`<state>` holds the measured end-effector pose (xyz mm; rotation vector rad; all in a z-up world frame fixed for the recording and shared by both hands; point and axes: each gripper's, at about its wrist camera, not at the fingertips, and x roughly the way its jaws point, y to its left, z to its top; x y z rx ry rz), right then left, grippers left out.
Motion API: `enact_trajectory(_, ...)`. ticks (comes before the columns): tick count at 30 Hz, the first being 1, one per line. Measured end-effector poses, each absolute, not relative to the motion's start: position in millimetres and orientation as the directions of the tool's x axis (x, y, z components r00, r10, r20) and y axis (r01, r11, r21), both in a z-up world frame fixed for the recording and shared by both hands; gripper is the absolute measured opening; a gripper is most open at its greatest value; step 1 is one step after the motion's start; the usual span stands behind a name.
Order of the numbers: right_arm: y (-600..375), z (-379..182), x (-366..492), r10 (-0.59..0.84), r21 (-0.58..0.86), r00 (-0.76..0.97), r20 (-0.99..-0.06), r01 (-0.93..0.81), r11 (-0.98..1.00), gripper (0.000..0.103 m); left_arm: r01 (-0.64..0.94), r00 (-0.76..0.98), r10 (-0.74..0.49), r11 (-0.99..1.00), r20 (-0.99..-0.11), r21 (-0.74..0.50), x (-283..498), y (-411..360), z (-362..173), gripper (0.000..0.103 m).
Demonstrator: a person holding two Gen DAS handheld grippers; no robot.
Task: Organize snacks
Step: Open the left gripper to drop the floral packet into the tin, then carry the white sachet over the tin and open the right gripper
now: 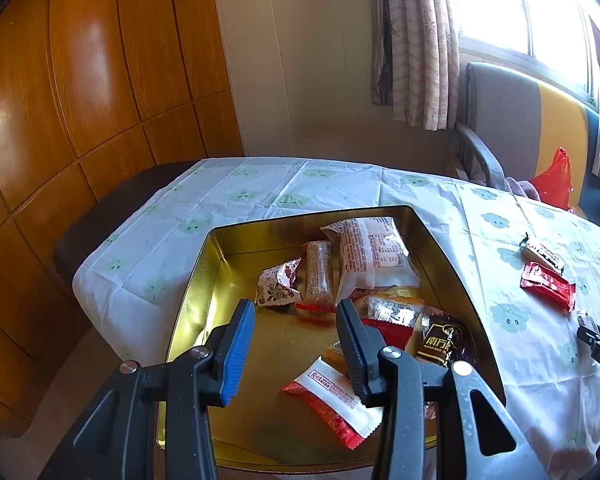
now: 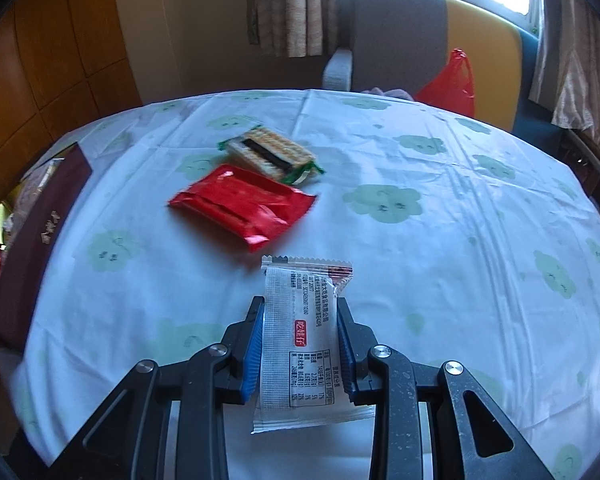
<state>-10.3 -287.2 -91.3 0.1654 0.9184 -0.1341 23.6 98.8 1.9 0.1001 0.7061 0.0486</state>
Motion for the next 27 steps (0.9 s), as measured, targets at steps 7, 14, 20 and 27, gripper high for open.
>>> enact_trajectory(7, -248.5, -66.3, 3.3, 0.078, 0.160, 0.632, -0.771, 0.074, 0.984, 0.033, -0.013, 0.753, 0.078, 0.995, -0.654, 0.104, 21.7, 102.8, -1.9, 0.043)
enact_trajectory(14, -186.9, -32.0, 27.9, 0.283, 0.270, 0.631, -0.722, -0.120, 0.955, 0.033, -0.037, 0.736, 0.083, 0.996, -0.671, 0.083, 22.7, 114.8, -8.0, 0.043)
enact_trajectory(20, -113.1, -5.0, 58.5, 0.453, 0.338, 0.584, -0.674, -0.301, 0.891, 0.033, -0.102, 0.717, 0.124, 0.992, -0.686, 0.074, 23.8, 135.9, -16.0, 0.043)
enact_trajectory(27, -33.7, -8.8, 99.0, 0.529, 0.359, 0.495, -0.689, -0.401, 0.843, 0.036, -0.141, 0.697, 0.139, 0.988, -0.704, 0.056, 28.1, 152.2, -26.0, 0.043)
